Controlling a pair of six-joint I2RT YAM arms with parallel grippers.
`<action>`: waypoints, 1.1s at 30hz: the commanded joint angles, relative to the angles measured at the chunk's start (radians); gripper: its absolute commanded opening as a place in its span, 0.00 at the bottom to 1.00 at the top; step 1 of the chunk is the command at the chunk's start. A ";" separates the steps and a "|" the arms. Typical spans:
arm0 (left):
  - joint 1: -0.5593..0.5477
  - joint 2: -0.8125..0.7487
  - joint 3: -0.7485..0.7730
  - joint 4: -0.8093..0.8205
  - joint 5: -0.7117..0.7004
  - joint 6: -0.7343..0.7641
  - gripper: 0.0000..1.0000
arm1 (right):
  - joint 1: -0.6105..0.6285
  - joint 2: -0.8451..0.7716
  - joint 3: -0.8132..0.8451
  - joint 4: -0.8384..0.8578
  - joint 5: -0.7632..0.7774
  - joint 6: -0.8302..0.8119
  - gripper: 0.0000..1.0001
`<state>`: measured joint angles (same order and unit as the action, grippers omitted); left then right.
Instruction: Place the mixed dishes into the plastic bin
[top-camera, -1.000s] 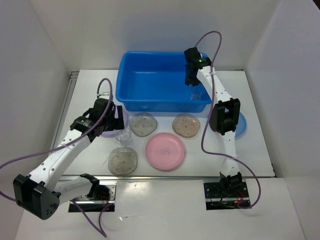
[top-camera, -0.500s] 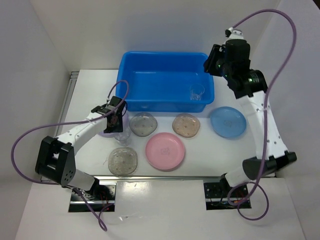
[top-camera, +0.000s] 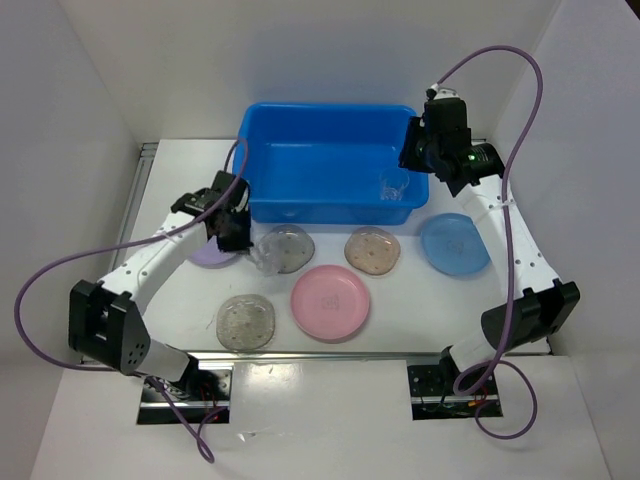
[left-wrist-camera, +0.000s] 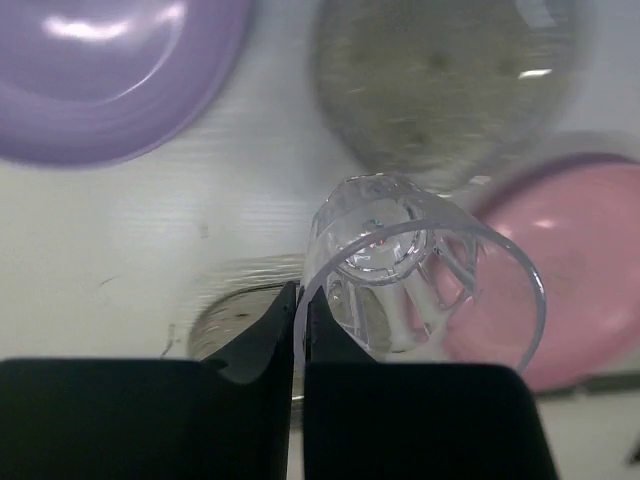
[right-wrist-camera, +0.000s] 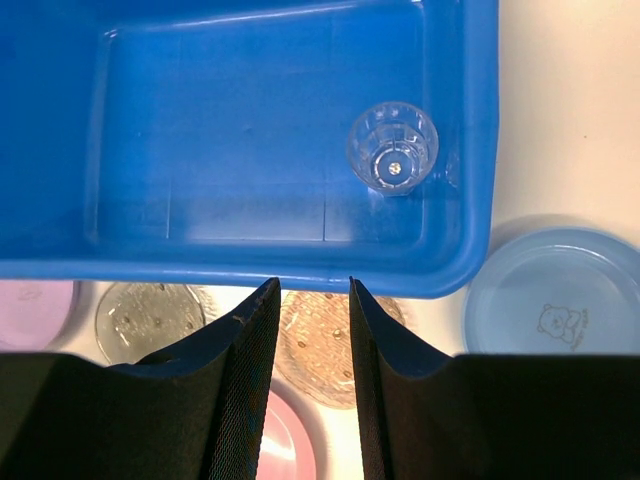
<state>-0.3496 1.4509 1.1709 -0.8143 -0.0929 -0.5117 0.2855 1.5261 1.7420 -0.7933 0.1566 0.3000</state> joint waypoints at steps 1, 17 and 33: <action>-0.025 -0.083 0.206 -0.022 0.297 0.070 0.00 | 0.007 -0.014 0.027 0.031 0.008 -0.012 0.40; -0.025 0.481 0.901 0.124 -0.079 0.071 0.00 | 0.007 -0.069 -0.064 0.069 -0.049 -0.012 0.40; -0.025 0.730 0.871 0.072 -0.465 0.159 0.03 | 0.007 -0.119 -0.231 0.069 -0.069 0.007 0.40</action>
<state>-0.3771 2.1792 2.0579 -0.7563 -0.4858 -0.3828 0.2855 1.4517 1.5227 -0.7624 0.0929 0.3016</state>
